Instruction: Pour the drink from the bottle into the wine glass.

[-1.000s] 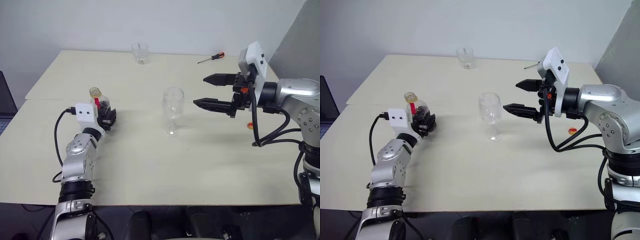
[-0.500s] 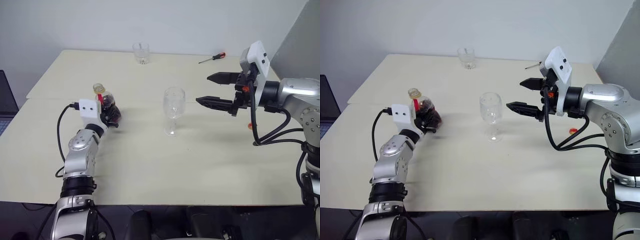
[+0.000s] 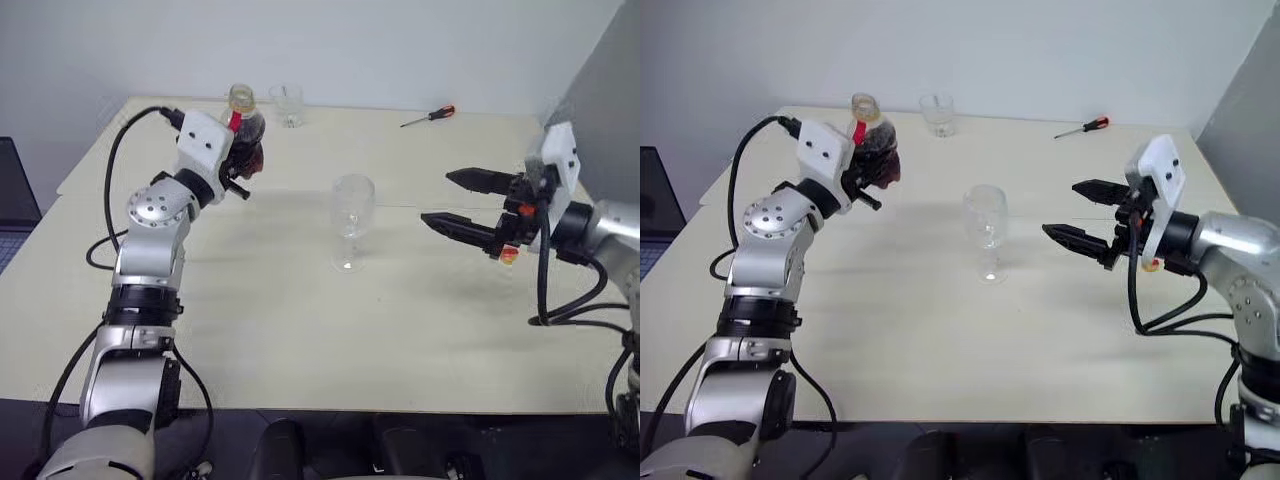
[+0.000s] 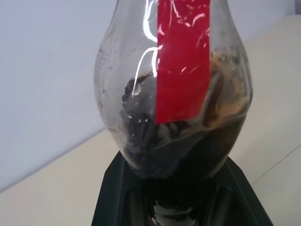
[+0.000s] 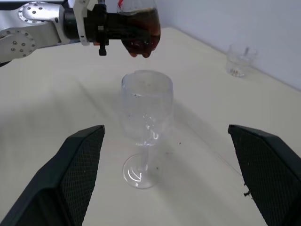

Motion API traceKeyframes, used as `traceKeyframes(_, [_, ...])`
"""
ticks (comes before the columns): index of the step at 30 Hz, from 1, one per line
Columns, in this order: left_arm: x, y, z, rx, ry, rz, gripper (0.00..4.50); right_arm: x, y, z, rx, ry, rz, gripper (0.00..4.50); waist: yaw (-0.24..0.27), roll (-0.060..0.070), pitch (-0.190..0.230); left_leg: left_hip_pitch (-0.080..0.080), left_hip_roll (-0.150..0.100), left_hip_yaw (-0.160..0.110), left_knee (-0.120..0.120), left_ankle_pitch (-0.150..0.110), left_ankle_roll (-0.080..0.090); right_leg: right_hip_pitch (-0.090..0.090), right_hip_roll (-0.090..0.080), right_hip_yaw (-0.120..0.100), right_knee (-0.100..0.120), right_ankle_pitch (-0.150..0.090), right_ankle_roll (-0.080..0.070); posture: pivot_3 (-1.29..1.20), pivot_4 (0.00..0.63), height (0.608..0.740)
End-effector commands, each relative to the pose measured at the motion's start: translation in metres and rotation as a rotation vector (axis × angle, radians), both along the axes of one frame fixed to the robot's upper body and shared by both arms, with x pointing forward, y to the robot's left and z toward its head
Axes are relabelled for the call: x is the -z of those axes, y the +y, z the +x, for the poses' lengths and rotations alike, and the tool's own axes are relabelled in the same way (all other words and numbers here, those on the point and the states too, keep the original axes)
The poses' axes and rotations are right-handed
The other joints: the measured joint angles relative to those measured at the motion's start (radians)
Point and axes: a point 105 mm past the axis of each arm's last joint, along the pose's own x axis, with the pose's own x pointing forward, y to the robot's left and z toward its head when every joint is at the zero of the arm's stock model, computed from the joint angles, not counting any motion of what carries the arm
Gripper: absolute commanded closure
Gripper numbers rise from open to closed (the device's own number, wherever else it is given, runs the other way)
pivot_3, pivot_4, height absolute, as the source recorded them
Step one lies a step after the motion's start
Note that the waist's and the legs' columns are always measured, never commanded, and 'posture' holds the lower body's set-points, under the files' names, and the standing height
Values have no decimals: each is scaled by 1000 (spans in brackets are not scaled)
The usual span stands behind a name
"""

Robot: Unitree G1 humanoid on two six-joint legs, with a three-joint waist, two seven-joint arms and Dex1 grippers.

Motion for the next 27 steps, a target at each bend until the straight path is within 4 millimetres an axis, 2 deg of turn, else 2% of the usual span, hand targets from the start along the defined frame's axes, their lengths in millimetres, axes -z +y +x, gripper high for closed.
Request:
traceKeyframes(1, [-24, -13, 2, 51, -116, 161, 3708, -10, -6, -15, 21, -112, 30, 0, 2, 0, 0, 0, 0, 0, 0, 0, 0, 0, 0, 0, 0, 0, 0, 0, 150, 740])
traceKeyframes(6, [-24, -26, 7, 100, -157, 285, 3709, -5, -7, -20, 71, -144, 63, 0, 1, 0, 0, 0, 0, 0, 0, 0, 0, 0, 2, -1, 0, 0, 0, 0, 150, 740])
traceKeyframes(9, [-26, -37, 10, 134, -174, 322, 3709, 13, -4, -23, 79, -124, -8, 0, 4, 0, 0, 0, -1, 0, 0, 0, 0, 0, 2, -1, 1, 0, 0, 0, 150, 740])
traceKeyframes(13, [-24, -47, 13, 168, -192, 401, 3709, 23, 4, -28, 60, -110, -34, 0, 1, 0, 0, 0, -4, 0, 0, 0, 0, 0, 3, 0, 1, 0, 1, 0, 150, 740])
traceKeyframes(27, [-29, -61, 15, 166, -355, 588, 3736, 23, 19, -37, 57, -125, 24, 0, 3, 0, 0, 0, -8, -1, 1, 0, 0, 0, -1, 0, 1, 0, 1, 0, 150, 740])
